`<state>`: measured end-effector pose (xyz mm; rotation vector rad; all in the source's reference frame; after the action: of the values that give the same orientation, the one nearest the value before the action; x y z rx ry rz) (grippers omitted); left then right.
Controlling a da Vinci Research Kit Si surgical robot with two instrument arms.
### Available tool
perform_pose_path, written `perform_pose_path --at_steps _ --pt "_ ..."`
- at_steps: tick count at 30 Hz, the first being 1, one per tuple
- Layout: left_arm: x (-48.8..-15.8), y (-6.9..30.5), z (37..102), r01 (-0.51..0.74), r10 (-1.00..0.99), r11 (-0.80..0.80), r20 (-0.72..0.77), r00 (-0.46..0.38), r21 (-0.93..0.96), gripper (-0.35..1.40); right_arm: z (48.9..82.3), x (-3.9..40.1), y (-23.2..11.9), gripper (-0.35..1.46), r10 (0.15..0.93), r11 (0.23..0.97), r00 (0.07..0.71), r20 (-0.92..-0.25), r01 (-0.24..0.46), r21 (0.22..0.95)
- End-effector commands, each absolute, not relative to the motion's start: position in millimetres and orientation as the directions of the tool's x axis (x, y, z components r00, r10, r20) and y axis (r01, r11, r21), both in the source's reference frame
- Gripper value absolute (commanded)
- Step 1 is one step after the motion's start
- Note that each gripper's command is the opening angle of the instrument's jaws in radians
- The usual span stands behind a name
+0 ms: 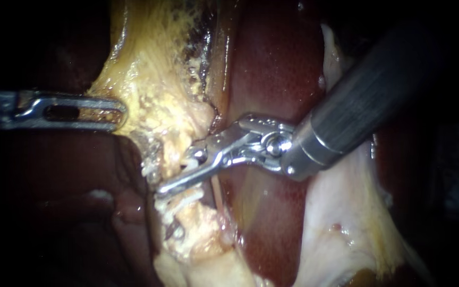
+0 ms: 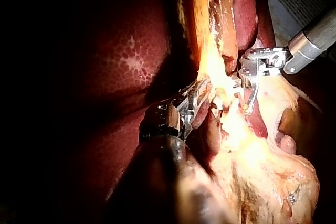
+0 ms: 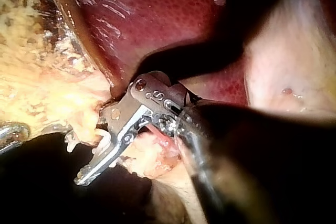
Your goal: Clipping third clip left tube
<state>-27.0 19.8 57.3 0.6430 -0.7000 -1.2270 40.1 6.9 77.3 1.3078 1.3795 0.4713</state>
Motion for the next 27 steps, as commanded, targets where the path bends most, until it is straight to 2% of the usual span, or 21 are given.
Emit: perform_pose_path --at_steps 1,8,10,11,12,14,27 --pt "-27.0 19.8 57.3 0.607 -0.974 0.218 0.13 0.187 0.764 -0.35 77.3 40.2 7.0 0.49 0.867 0.314 0.241 -0.435 0.412 0.855" --pt "-27.0 19.9 57.4 0.607 -0.974 0.219 0.13 0.187 0.764 -0.35 77.3 40.1 6.9 0.38 0.881 0.297 0.248 -0.402 0.372 0.88" --pt "-26.9 19.9 57.4 0.607 -0.974 0.219 0.13 0.188 0.764 -0.35 77.3 39.8 6.9 0.16 0.881 0.297 0.248 -0.402 0.371 0.88" --pt "-26.9 19.9 57.4 0.607 -0.974 0.219 0.13 0.188 0.764 -0.35 77.3 39.5 6.8 -0.13 0.88 0.297 0.251 -0.403 0.371 0.88" --pt "-26.9 19.9 57.4 0.607 -0.974 0.219 0.13 0.188 0.764 -0.35 77.3 39.3 6.7 -0.34 0.877 0.309 0.246 -0.414 0.372 0.875" --pt "-26.9 19.9 57.4 0.607 -0.974 0.219 0.13 0.188 0.764 -0.35 77.6 39.0 6.6 -0.35 0.866 0.351 0.222 -0.448 0.367 0.861" --pt "-26.8 19.9 57.3 0.606 -0.974 0.219 0.129 0.188 0.765 -0.35 78.4 38.7 6.4 -0.35 0.859 0.356 0.228 -0.458 0.376 0.855"
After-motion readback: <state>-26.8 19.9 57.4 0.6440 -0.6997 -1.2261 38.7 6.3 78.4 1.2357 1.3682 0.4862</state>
